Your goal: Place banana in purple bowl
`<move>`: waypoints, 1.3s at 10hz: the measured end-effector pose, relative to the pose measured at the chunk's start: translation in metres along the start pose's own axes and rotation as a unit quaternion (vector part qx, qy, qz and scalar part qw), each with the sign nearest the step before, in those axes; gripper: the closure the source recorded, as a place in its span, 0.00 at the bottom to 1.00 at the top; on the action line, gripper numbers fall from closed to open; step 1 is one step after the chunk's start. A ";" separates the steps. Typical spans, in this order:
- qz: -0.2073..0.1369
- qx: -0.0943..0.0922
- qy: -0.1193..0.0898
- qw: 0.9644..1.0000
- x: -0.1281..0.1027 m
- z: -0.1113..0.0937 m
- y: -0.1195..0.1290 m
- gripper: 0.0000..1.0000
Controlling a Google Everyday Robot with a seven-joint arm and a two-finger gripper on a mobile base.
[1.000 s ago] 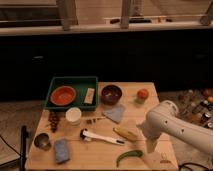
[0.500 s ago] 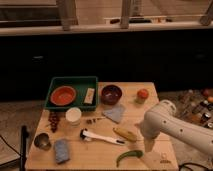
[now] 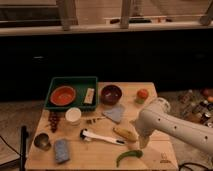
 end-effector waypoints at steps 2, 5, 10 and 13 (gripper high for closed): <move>0.003 0.001 -0.003 1.000 -0.013 0.006 -0.009 0.20; 0.014 0.000 -0.010 1.000 -0.023 0.014 -0.016 0.20; 0.037 -0.006 -0.021 0.999 -0.027 0.033 -0.027 0.20; 0.047 -0.013 -0.022 0.999 -0.024 0.048 -0.031 0.40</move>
